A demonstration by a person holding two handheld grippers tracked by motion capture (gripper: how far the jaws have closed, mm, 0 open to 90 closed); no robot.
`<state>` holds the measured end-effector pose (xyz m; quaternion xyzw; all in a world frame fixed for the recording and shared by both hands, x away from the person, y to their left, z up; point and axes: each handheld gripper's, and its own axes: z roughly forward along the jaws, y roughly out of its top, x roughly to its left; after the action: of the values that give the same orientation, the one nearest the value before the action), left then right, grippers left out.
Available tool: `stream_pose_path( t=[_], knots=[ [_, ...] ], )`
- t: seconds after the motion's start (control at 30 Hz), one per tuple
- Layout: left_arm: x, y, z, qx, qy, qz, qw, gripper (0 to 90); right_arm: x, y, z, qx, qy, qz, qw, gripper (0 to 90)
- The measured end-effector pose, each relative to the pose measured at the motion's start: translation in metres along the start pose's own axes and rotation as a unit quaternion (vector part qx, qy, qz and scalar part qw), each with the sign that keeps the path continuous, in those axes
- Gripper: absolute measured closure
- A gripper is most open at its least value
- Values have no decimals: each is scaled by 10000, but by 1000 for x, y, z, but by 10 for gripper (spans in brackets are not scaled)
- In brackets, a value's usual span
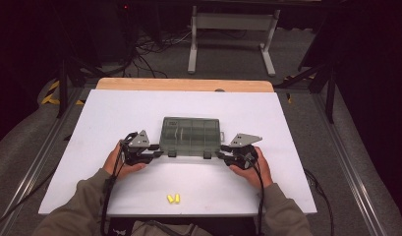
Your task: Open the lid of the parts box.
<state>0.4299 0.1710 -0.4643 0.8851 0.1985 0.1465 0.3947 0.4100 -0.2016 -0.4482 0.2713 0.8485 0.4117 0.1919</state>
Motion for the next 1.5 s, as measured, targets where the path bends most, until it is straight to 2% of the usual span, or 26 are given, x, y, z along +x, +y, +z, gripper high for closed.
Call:
stream_pose_path(
  t=[0.13,0.2,0.3,0.47,0.6,0.67,0.73,0.77,0.87,0.97,1.07,1.1,1.23,1.37,1.4,1.5],
  knots=[
    [0,-1,-4,25,-43,59,10000,758,2,2,-4,-108,-73,-99,9999,714],
    [0,-1,-7,36,12,166,9999,805,3,3,-4,-124,-112,-127,9998,742],
    [0,-1,-9,35,-39,255,9997,887,4,3,-6,-199,-156,-186,9995,771],
    [2,-3,-12,57,-51,268,9996,897,5,4,-7,-265,-159,-245,9992,829],
    [5,-4,-14,5,125,265,9996,897,5,5,-9,-334,-214,-276,9988,883],
    [6,-4,-16,-54,157,226,9996,897,5,5,-10,-367,-245,-292,9986,891],
    [7,-4,-16,-64,280,228,9993,896,6,5,-10,-389,-280,-303,9984,894],
    [8,-4,-17,-97,316,209,9992,895,6,5,-10,-419,-305,-314,9982,894],
    [9,-4,-20,-393,356,158,9985,892,6,5,-10,-489,-377,-352,9975,883],
    [7,-1,-20,-665,403,287,9966,890,6,5,-10,-565,-465,-378,9966,874],
    [5,1,-18,-774,491,328,9952,855,5,5,-9,-610,-500,-362,9962,866],
    [5,5,-14,-862,625,297,9939,833,4,5,-8,-642,-584,-377,9955,848],
    [7,8,-9,-986,782,220,9918,768,3,5,-6,-737,-689,-351,9943,831],
    [9,9,-5,-1031,919,184,9903,675,0,4,-3,-751,-786,-289,9936,782],
    [10,9,-3,-1063,1042,109,9888,650,-1,4,-2,-769,-839,-285,9931,756],
    [11,9,-3,-1112,1182,45,9867,583,-3,4,-2,-848,-948,-256,9915,706]
  ],
)
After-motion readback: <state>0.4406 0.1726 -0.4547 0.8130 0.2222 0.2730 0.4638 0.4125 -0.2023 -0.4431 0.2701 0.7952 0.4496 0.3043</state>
